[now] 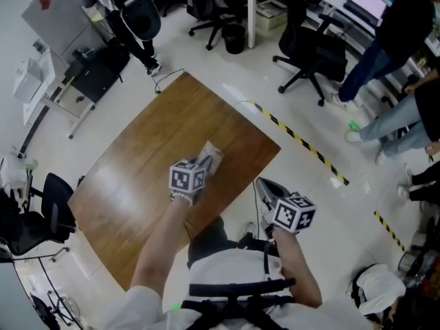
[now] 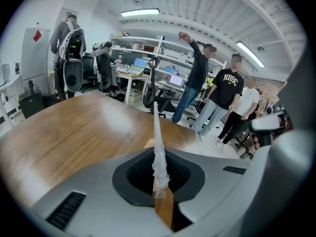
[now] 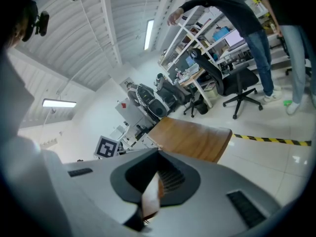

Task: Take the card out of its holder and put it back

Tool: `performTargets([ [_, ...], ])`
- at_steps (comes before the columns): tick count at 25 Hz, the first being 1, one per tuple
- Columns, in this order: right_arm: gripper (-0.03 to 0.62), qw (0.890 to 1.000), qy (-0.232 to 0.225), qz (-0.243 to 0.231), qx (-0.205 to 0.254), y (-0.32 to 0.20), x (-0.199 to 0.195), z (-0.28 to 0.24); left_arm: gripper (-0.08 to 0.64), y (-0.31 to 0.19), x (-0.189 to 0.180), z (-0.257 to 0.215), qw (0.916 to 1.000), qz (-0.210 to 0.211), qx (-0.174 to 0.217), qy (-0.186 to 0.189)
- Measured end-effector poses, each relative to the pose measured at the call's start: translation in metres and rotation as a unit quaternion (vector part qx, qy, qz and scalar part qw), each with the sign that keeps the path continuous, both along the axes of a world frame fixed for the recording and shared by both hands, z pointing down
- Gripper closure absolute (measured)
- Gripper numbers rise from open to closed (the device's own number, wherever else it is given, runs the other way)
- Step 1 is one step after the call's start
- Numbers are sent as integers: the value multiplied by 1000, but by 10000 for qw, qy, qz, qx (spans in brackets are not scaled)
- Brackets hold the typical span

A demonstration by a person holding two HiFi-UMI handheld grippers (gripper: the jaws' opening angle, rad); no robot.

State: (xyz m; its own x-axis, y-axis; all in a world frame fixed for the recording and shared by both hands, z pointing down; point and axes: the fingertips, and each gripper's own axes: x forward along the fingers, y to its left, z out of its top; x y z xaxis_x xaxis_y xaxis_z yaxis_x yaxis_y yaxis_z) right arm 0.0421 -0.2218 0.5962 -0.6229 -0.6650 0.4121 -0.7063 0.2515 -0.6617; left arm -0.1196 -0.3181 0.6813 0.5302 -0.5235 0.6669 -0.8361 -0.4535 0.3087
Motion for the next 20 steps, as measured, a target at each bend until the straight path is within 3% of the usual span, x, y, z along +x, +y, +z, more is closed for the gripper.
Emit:
performTargets([
  [7, 588, 10000, 6, 14, -35, 1, 0, 3, 536, -1, 0, 2, 10000, -9, 2, 38],
  [9, 588, 10000, 0, -4, -28, 1, -1, 3, 412, -2, 0, 2, 9999, -71, 3, 104],
  [14, 588, 10000, -7, -27, 1, 1, -2, 1, 365, -5, -4, -11, 9986, -284, 158, 418],
  [20, 588, 9999, -25, -137, 79, 2, -2, -6, 364, 12, -26, -49, 9925, -810, 466, 790],
])
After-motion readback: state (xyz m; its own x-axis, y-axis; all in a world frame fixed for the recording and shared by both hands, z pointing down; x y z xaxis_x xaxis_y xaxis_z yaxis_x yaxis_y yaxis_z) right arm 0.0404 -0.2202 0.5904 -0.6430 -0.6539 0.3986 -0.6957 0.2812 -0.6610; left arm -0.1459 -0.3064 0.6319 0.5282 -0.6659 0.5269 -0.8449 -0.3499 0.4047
